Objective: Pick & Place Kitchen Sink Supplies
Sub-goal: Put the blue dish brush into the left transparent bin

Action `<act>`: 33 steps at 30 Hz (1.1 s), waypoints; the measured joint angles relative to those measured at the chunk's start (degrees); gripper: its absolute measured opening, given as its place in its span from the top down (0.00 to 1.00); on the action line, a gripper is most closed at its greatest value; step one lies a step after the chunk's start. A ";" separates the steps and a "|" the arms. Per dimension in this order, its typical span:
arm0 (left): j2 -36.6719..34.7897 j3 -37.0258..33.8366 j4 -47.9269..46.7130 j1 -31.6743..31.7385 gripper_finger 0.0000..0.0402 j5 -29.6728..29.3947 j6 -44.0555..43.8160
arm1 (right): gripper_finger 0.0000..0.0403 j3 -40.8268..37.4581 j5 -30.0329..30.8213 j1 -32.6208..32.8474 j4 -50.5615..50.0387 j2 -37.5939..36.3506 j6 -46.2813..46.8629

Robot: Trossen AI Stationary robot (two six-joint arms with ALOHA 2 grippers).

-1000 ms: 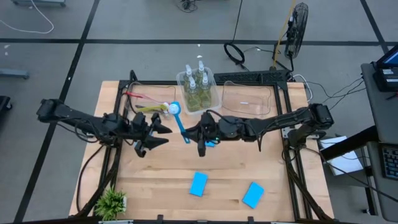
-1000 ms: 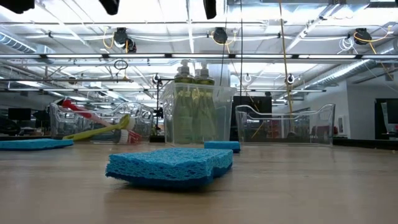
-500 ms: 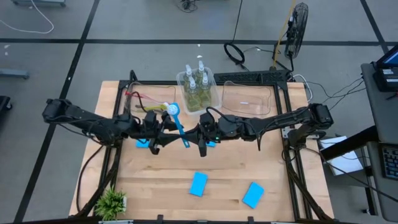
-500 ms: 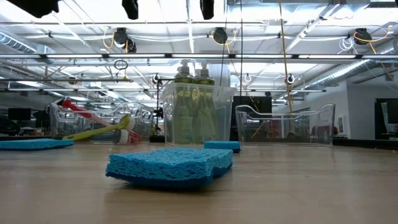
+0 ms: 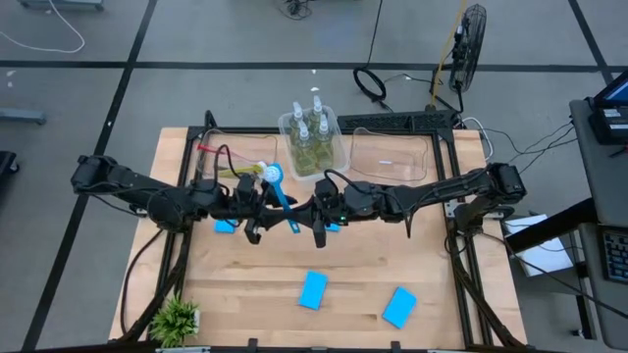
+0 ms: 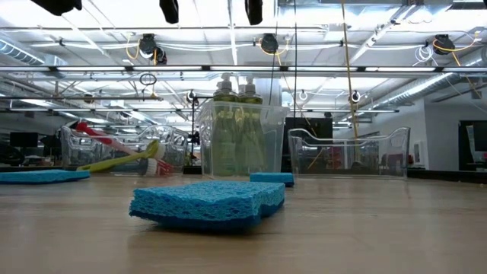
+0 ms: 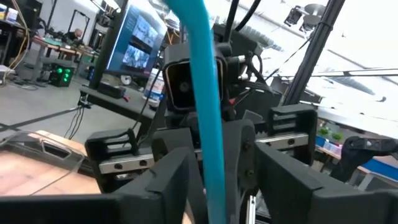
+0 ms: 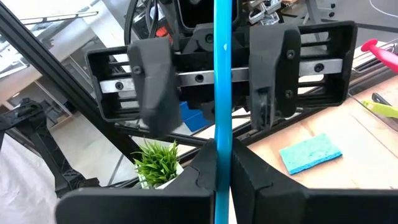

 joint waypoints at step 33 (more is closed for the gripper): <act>-7.71 0.00 -15.38 -0.02 0.96 -3.90 0.97 | 0.66 0.07 0.01 0.00 -4.63 -0.02 -1.13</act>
